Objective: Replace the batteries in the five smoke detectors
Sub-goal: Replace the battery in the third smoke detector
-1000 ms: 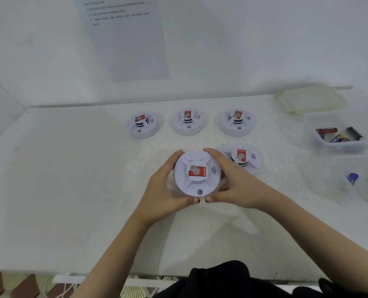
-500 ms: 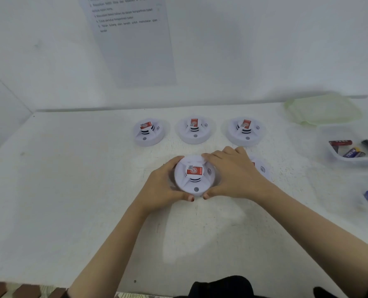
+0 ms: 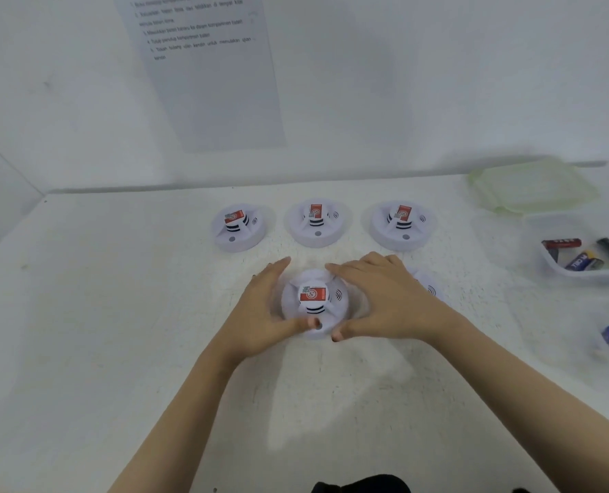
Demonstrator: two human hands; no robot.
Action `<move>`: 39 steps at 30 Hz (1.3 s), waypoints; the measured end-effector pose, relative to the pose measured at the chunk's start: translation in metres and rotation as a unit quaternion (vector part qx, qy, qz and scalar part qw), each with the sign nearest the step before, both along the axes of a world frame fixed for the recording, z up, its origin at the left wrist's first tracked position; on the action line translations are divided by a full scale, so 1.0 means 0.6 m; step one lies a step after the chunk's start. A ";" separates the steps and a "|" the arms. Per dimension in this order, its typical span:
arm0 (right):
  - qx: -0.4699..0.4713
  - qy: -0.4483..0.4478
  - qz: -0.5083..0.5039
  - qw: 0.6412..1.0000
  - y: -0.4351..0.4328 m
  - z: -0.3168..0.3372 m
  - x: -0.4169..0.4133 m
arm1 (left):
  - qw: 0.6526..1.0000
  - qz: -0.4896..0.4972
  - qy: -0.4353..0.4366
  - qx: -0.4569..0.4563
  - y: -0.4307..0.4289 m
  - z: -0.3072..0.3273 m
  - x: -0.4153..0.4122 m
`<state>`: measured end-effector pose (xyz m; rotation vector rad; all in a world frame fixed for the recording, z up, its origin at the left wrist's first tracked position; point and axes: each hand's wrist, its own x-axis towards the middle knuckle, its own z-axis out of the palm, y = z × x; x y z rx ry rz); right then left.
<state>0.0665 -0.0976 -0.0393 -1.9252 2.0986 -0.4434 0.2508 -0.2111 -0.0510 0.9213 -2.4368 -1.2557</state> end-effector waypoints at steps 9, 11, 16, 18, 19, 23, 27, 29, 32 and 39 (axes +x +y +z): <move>-0.112 -0.079 -0.202 0.970 0.012 0.011 -0.125 | 0.988 -0.024 0.028 -0.147 -0.026 0.060 -0.144; -0.076 -0.056 -0.236 0.967 0.009 0.005 -0.158 | 0.979 -0.073 -0.027 -0.188 -0.034 0.066 -0.194; 0.000 -0.096 -0.256 0.962 0.007 0.011 -0.184 | 0.944 -0.146 -0.129 -0.265 -0.044 0.046 -0.286; 0.007 -0.112 -0.264 0.958 0.009 0.009 -0.182 | 0.937 -0.158 -0.159 -0.269 -0.046 0.034 -0.305; 0.004 -0.113 -0.264 0.958 0.010 0.006 -0.183 | 0.936 -0.161 -0.164 -0.267 -0.047 0.028 -0.311; -0.018 -0.135 -0.267 0.954 0.012 -0.010 -0.197 | 0.947 -0.144 -0.148 -0.244 -0.041 0.022 -0.319; -0.060 -0.208 -0.272 0.938 0.014 -0.020 -0.205 | 0.971 -0.121 -0.112 -0.172 -0.030 0.031 -0.313; -0.082 -0.245 -0.270 0.927 0.016 -0.024 -0.204 | 0.981 -0.112 -0.085 -0.136 -0.028 0.037 -0.305; -0.145 -0.318 -0.294 0.890 0.023 -0.021 -0.198 | 0.996 -0.085 -0.013 -0.038 -0.032 0.046 -0.292; -0.222 -0.445 -0.235 0.836 0.042 0.021 -0.156 | 0.976 -0.014 0.080 0.201 0.008 0.075 -0.267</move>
